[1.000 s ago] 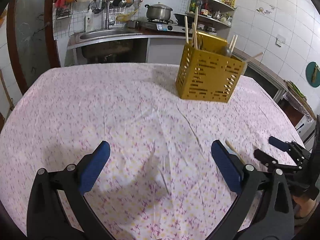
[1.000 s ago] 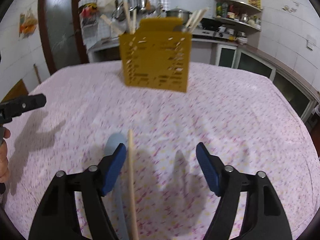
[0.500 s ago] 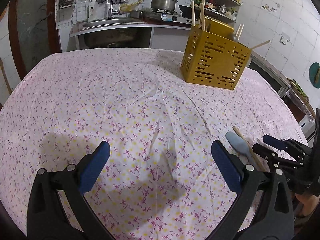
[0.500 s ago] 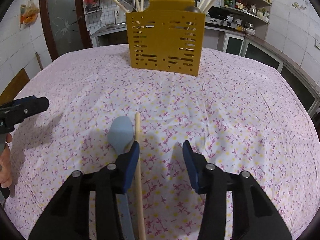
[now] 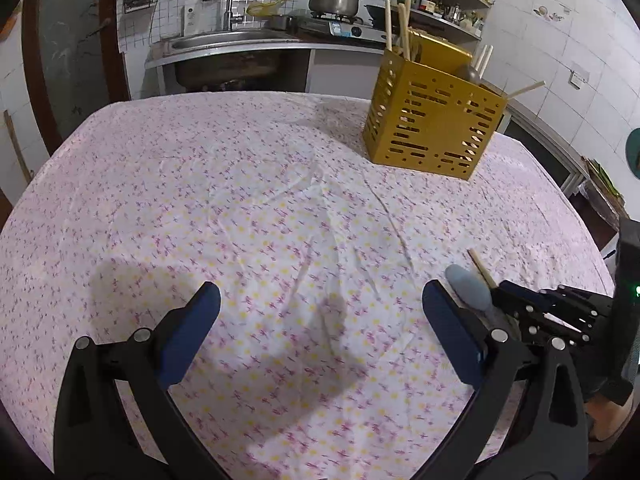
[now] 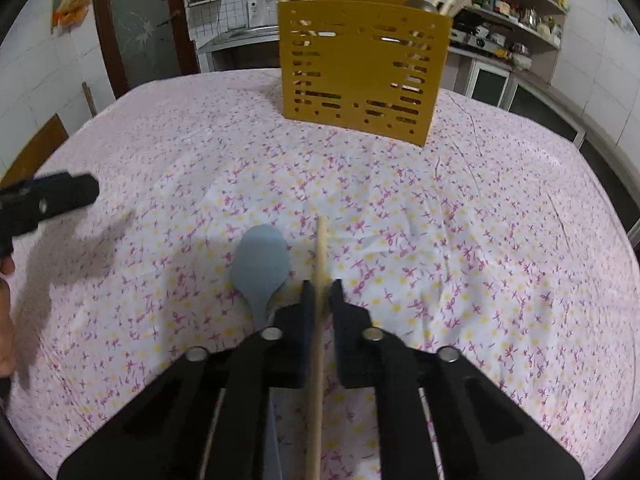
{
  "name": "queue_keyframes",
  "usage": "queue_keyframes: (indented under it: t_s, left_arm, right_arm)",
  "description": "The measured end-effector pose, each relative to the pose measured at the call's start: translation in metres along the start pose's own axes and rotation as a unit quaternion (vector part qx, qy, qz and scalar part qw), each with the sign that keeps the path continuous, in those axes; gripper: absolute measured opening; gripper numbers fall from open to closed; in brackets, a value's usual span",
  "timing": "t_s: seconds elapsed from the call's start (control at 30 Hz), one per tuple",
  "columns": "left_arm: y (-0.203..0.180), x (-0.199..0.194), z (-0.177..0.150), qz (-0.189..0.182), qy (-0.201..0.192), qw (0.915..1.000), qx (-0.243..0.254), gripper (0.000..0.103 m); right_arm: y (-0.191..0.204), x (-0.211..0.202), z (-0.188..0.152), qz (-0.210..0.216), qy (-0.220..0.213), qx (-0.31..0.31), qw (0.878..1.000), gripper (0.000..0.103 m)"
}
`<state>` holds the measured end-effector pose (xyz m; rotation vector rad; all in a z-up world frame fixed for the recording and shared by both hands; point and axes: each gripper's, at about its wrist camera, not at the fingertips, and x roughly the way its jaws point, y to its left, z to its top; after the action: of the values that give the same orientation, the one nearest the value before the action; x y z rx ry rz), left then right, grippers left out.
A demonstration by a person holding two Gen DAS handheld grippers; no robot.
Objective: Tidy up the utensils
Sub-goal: 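Lower the left tool onto the light blue spoon and close on its bowl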
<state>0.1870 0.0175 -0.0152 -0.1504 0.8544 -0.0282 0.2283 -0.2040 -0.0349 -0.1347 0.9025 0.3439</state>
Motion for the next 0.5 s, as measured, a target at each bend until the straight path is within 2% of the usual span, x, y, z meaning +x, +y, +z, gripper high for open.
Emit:
queue_keyframes:
  t_s: [0.17, 0.37, 0.5]
  left_arm:
    - [-0.024, 0.002, 0.0, -0.005, 0.015, 0.9999, -0.001, 0.098]
    - [-0.064, 0.019, -0.001, -0.018, 0.054, 0.998, -0.027, 0.098]
    - [-0.095, 0.033, -0.006, 0.005, 0.064, 0.9978, -0.018, 0.096]
  right_arm:
    - [-0.024, -0.015, 0.0, -0.013, -0.01, 0.02, 1.0, 0.006]
    - [-0.071, -0.029, -0.008, -0.039, -0.019, 0.057, 0.997, 0.006]
    - [-0.096, -0.033, -0.016, -0.045, -0.022, 0.082, 0.995, 0.006]
